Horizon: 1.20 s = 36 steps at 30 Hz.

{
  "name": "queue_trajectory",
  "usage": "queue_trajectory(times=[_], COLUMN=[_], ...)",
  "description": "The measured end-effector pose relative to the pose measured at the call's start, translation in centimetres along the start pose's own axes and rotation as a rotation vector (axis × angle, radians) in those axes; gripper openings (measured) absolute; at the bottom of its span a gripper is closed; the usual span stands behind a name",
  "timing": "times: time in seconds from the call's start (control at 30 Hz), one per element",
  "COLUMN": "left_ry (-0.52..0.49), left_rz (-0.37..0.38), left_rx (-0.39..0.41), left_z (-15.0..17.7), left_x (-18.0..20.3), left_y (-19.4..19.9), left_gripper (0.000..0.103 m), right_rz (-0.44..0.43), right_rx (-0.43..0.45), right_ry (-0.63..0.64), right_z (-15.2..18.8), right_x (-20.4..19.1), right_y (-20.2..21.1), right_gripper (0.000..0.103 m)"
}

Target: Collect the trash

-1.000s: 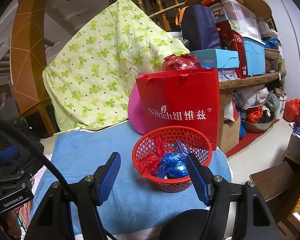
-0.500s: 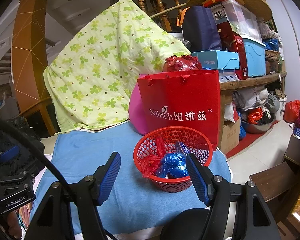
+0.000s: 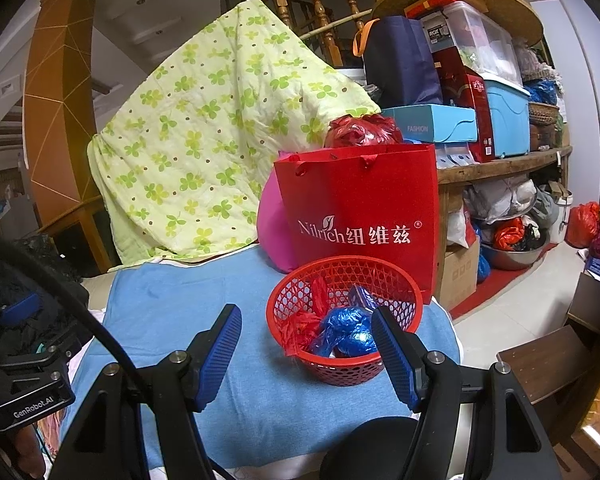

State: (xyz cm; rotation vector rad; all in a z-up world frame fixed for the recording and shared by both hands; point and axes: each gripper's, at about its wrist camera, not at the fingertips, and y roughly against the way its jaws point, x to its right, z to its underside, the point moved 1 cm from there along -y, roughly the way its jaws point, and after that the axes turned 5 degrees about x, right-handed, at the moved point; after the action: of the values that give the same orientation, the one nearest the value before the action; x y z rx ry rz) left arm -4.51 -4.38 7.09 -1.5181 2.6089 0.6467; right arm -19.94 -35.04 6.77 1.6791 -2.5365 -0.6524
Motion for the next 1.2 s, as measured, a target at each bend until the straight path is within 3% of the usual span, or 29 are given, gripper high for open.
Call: queue_trajectory(times=[1.2], left_ry=[-0.014], left_rz=[0.008], left_rx=[0.002], left_z=[-0.34], left_x=[0.78], left_y=[0.14], left_gripper=[0.094], right_rz=[0.006], right_rx=[0.001], right_ry=[-0.005], right_z=[-0.24], right_x=[0.82], right_y=[0.12], right_gripper=[0.073])
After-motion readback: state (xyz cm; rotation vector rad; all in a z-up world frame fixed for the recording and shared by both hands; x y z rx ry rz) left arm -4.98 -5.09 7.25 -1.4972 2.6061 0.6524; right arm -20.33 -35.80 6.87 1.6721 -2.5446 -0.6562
